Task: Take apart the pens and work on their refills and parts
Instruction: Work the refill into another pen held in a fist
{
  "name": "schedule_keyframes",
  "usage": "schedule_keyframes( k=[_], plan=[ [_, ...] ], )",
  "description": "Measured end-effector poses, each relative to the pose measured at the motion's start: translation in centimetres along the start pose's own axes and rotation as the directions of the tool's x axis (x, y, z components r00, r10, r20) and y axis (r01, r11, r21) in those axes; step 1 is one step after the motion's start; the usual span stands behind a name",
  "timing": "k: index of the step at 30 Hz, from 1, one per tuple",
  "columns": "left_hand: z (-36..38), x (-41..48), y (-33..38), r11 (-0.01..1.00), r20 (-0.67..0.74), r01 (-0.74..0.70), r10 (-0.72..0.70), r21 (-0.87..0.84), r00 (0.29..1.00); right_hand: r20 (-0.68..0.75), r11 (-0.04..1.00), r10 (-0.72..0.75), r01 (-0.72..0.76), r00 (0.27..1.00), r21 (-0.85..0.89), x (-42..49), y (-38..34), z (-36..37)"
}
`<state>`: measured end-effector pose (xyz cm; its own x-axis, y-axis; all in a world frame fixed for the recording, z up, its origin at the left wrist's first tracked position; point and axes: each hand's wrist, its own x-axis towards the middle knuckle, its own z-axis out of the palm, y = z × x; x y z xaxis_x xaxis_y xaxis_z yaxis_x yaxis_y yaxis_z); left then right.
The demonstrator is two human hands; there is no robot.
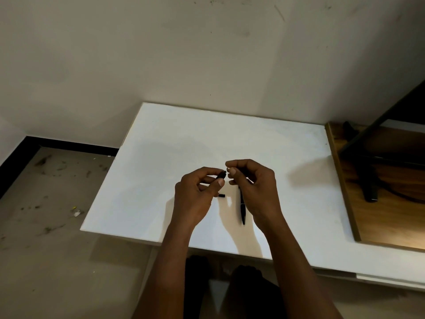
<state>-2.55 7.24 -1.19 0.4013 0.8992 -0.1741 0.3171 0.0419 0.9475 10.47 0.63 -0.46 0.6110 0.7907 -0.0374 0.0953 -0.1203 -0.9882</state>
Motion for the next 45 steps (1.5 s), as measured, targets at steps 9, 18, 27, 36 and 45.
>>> schedule_keyframes(
  k=[9,18,27,36,45],
  plan=[
    [0.1,0.0,-0.1,0.999,0.001,-0.022,0.022,0.026,1.000,0.006,0.998,-0.033,0.034,0.999,-0.056,0.0,-0.2,-0.5],
    [0.1,0.0,-0.1,0.998,0.015,-0.050,0.049,0.036,0.999,0.008,0.992,-0.052,0.053,0.999,-0.111,0.1,-0.1,-0.6],
    [0.1,0.1,-0.6,0.975,0.036,-0.127,0.123,0.184,0.992,0.082,0.924,-0.199,0.215,0.977,-0.315,0.1,-0.1,-1.2],
    [0.2,0.1,-0.8,0.957,0.067,-0.136,0.123,0.257,0.990,0.139,0.858,-0.223,0.262,0.965,-0.441,0.1,0.2,-1.4],
    [0.1,0.0,-0.5,0.984,0.075,-0.078,0.066,0.162,0.995,0.107,0.870,-0.271,0.291,0.957,-0.397,-0.1,0.3,-1.0]
  ],
)
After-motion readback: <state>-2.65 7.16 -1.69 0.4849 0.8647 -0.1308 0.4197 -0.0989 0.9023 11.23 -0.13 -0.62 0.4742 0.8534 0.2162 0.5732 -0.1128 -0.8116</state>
